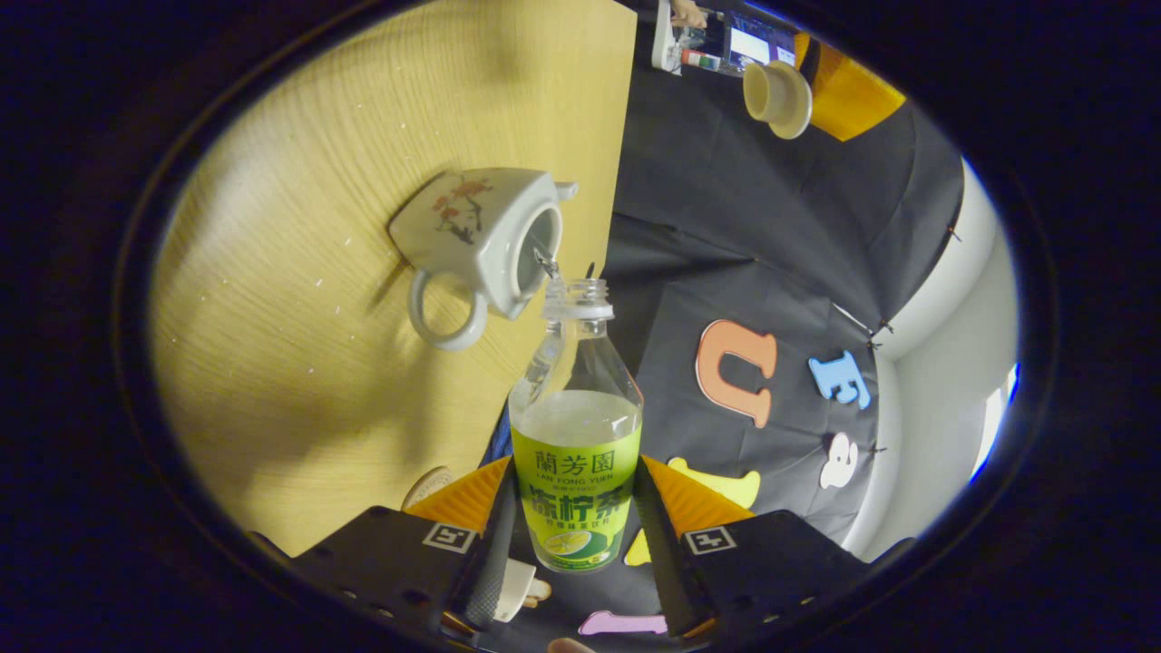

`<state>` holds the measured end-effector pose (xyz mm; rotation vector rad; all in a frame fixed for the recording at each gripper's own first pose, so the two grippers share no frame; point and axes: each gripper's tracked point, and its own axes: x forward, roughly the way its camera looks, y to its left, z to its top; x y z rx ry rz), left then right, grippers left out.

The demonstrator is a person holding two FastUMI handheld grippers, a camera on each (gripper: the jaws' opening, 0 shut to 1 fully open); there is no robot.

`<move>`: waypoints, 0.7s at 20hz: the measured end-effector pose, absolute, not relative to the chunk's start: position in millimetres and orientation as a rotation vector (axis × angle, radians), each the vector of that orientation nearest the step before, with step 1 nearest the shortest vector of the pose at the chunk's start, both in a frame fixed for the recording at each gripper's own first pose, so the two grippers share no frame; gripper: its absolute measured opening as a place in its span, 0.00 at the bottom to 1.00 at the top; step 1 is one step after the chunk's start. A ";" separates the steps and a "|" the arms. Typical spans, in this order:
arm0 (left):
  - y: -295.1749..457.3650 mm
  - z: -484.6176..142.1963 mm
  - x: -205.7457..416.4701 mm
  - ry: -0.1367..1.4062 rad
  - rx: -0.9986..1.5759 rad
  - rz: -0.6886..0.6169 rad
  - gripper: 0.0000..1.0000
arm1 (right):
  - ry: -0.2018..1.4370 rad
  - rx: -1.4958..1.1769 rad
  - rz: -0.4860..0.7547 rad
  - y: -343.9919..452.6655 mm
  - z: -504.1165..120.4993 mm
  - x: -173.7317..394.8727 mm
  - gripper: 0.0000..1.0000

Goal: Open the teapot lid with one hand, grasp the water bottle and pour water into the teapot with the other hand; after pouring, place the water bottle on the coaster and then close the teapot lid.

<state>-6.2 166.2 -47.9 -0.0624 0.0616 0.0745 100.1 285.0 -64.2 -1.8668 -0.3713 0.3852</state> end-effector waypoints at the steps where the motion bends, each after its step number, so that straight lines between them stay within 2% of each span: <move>1: 166.5 -48.2 -6.0 0.062 -0.062 0.073 0.02 | -0.377 -1.878 0.383 285.3 -63.4 99.7 0.68; 14: 169.5 -48.6 -6.6 0.062 -0.080 0.082 0.02 | -0.488 -1.986 0.331 284.2 -44.5 100.2 0.68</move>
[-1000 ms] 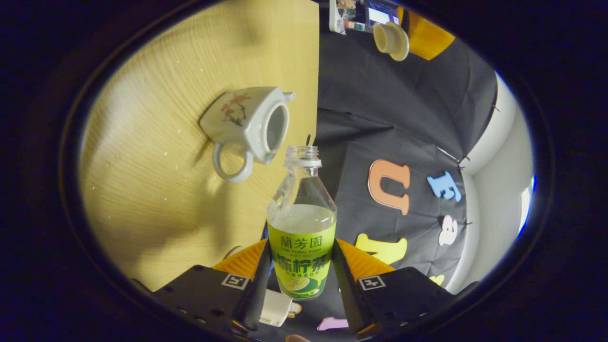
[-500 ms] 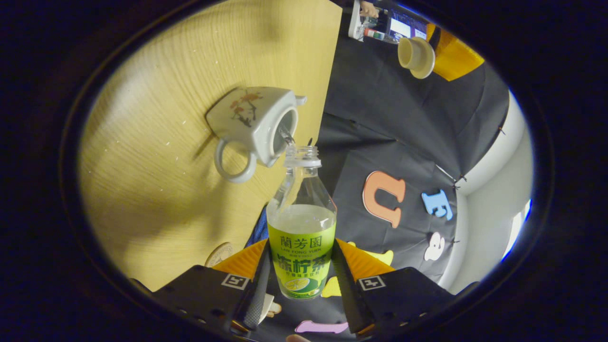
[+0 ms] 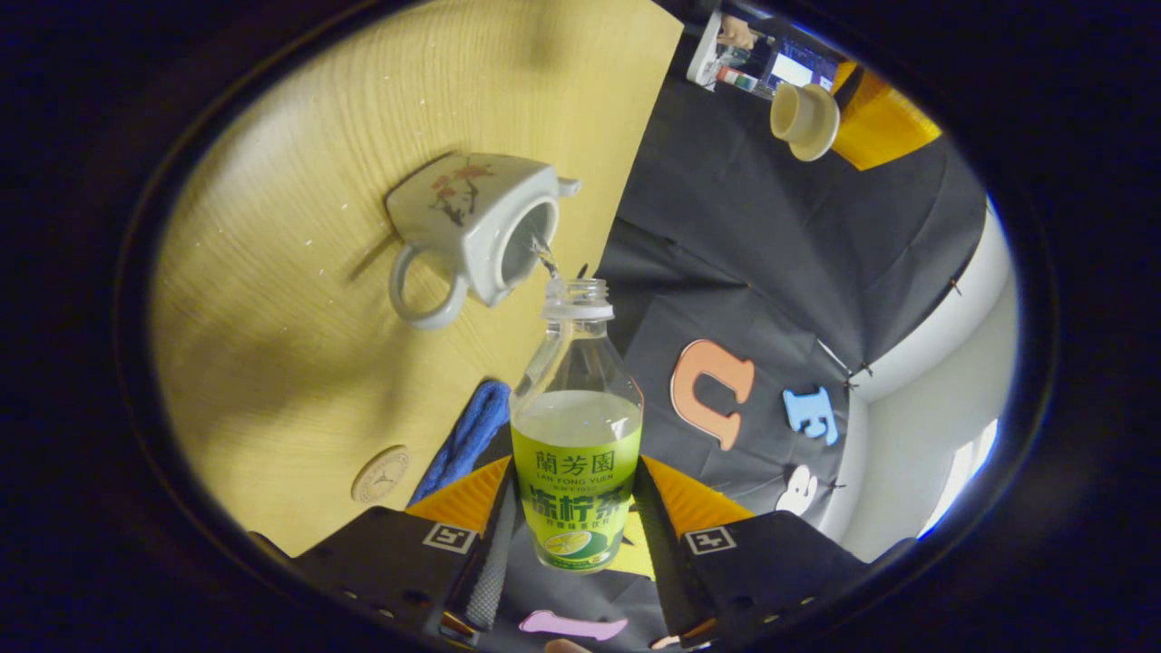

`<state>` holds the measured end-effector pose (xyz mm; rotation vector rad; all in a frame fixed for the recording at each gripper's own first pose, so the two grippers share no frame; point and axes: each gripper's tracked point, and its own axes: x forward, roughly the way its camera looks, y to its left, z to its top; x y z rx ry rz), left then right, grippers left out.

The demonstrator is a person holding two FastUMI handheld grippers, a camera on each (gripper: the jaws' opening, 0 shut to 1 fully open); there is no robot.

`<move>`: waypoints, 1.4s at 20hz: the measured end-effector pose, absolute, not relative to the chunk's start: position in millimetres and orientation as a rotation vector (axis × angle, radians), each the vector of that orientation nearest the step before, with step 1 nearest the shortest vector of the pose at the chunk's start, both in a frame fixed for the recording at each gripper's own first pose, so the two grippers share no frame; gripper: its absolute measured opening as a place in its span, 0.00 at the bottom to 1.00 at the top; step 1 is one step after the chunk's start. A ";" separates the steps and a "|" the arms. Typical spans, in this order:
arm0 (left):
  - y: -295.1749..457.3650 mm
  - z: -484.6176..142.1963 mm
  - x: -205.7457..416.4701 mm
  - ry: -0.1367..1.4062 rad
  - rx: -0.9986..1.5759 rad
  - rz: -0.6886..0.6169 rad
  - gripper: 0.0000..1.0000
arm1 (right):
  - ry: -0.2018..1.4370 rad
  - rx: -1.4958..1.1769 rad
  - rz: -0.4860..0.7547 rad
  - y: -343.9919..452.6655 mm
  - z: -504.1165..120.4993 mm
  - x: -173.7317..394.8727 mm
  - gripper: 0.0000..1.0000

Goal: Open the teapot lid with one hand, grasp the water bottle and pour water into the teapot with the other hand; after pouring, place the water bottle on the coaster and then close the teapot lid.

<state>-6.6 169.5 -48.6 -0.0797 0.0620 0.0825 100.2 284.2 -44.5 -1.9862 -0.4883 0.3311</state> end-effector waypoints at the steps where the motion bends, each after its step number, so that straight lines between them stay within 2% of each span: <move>1: 169.9 -48.7 -6.9 0.061 -0.081 0.083 0.03 | -0.494 -1.991 0.330 283.8 -42.7 99.6 0.68; 18: 174.0 -48.4 -7.8 0.063 -0.087 0.097 0.02 | -0.556 -2.058 0.291 289.8 -28.0 98.2 0.69; 28: 176.5 -42.7 -9.1 0.041 -0.090 0.108 0.02 | -0.564 -2.023 0.320 289.0 -32.5 98.8 0.69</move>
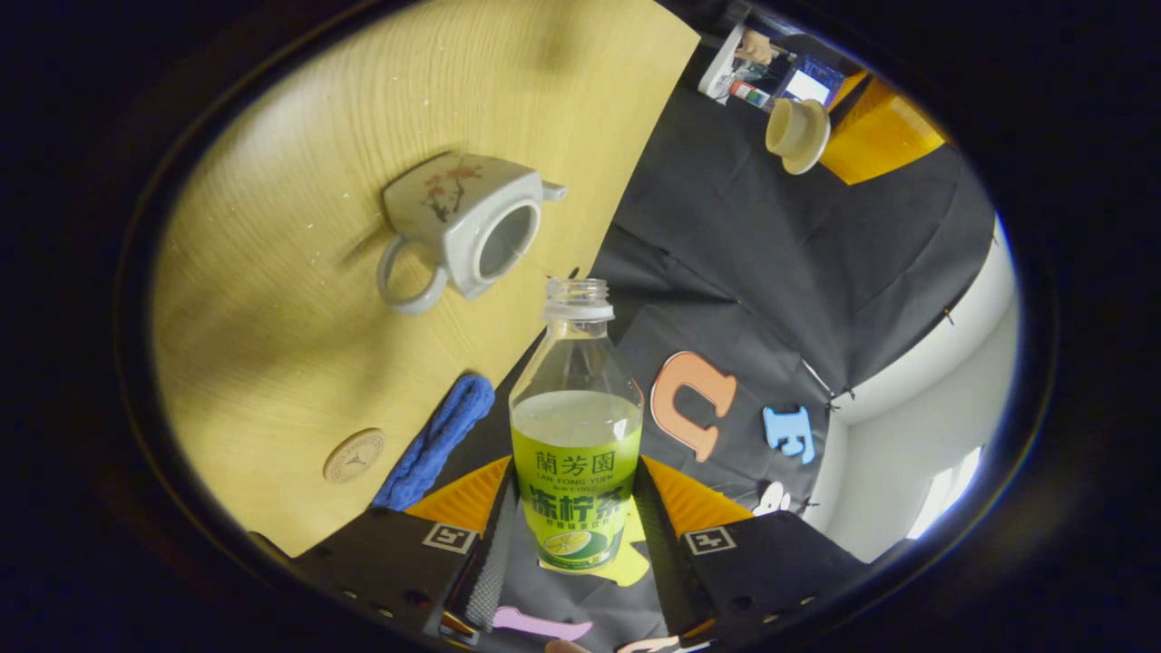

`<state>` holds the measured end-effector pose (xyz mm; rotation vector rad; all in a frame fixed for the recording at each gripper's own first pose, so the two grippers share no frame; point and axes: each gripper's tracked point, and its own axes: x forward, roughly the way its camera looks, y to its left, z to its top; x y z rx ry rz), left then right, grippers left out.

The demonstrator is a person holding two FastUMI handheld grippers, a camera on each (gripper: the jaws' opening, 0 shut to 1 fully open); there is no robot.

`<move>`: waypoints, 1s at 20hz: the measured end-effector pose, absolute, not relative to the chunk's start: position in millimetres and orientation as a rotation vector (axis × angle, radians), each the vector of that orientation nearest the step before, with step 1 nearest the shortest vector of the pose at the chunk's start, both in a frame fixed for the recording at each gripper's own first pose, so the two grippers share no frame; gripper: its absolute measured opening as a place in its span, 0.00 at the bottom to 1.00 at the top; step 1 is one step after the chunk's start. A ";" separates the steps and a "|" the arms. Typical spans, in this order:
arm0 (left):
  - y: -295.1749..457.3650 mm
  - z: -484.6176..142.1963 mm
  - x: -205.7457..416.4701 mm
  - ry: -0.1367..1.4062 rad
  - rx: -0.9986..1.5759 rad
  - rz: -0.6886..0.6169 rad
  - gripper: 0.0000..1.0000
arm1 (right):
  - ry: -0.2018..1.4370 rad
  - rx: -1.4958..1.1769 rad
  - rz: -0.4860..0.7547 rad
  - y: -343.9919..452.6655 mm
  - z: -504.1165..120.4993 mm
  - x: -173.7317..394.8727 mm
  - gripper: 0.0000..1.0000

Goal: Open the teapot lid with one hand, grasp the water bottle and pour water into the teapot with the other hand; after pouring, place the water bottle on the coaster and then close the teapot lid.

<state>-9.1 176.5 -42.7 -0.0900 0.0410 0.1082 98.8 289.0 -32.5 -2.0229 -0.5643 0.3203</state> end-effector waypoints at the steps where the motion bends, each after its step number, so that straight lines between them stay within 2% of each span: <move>1: 178.3 -40.3 -9.5 0.034 -0.089 0.112 0.02 | -0.559 -2.007 0.329 288.6 -33.8 98.9 0.69; 5: 184.5 -39.4 -11.8 0.022 -0.087 0.127 0.03 | -0.564 -1.886 0.389 292.0 -41.3 95.4 0.69; 10: 183.3 -37.6 -11.8 0.022 -0.084 0.127 0.02 | -0.335 -1.663 0.483 264.5 -68.2 108.8 0.68; 20: 168.9 -38.4 -7.7 0.025 -0.068 0.081 0.02 | -0.147 -0.994 0.460 218.8 4.6 131.5 0.70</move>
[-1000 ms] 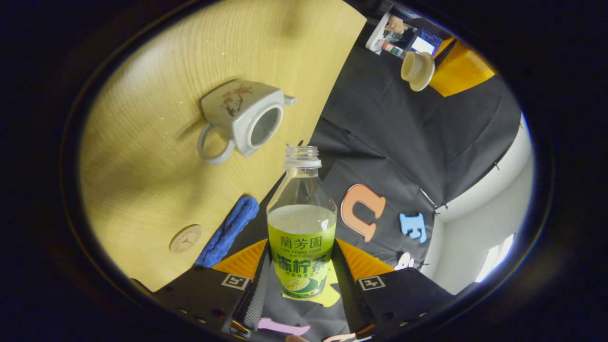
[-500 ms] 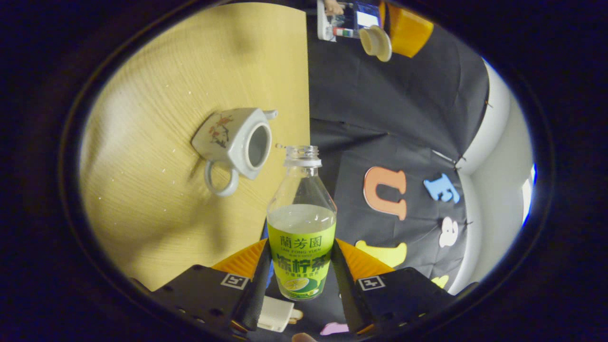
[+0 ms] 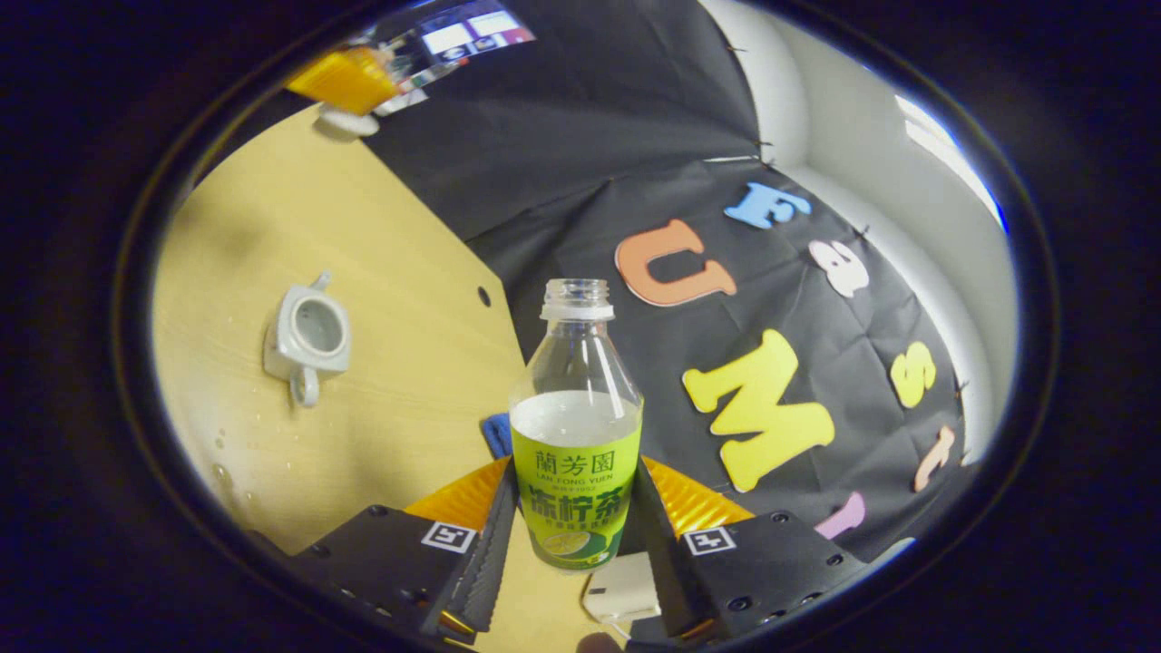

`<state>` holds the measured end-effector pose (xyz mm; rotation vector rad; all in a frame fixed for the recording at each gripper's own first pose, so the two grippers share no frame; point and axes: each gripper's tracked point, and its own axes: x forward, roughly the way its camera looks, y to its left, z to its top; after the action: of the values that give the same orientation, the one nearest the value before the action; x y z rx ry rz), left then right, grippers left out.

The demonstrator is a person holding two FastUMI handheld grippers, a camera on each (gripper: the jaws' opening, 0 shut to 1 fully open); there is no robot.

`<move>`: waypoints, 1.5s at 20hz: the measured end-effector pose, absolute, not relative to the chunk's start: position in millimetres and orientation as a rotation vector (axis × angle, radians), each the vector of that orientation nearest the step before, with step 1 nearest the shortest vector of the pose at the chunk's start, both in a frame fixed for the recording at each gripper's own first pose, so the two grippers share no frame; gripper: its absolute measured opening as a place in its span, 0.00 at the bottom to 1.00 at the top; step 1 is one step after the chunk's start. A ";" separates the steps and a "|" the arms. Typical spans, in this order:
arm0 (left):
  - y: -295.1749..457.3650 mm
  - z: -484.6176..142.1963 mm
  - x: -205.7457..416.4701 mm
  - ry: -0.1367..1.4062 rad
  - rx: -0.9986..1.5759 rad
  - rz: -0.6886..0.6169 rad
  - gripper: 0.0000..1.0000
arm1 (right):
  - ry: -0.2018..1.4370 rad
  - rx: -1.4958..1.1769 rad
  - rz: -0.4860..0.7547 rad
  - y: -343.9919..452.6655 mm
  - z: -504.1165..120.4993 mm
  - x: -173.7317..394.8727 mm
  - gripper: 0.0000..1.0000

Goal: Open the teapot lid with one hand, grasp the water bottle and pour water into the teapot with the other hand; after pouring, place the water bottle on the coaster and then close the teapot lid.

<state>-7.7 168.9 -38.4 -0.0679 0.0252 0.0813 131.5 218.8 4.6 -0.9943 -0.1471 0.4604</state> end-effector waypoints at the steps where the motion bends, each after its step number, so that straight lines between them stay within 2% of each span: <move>1: 166.3 -39.5 -7.4 0.028 -0.069 0.074 0.03 | -0.121 -0.900 0.470 213.8 10.9 134.6 0.70; 6: 151.1 -36.4 -6.8 0.027 -0.058 0.029 0.02 | 0.015 -0.396 0.511 192.3 30.4 155.9 0.68; 7: 148.9 -36.0 -7.2 0.024 -0.056 0.023 0.02 | 0.063 -0.312 0.527 191.4 22.4 161.8 0.70; 13: 137.6 -38.2 -4.7 0.031 -0.047 -0.008 0.02 | 0.215 -0.056 0.515 182.2 -25.1 190.9 0.68; 21: 133.4 -46.2 -0.6 0.051 -0.034 -0.009 0.02 | 0.242 -0.033 0.445 178.1 -69.8 231.4 0.68; 30: 132.6 -50.9 1.5 0.066 -0.028 -0.001 0.02 | 0.281 -0.003 0.424 173.6 -92.6 238.3 0.69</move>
<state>1.5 132.6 -50.9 -0.0277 0.0656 -0.0013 238.3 173.6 -92.6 -0.0025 0.2808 0.4243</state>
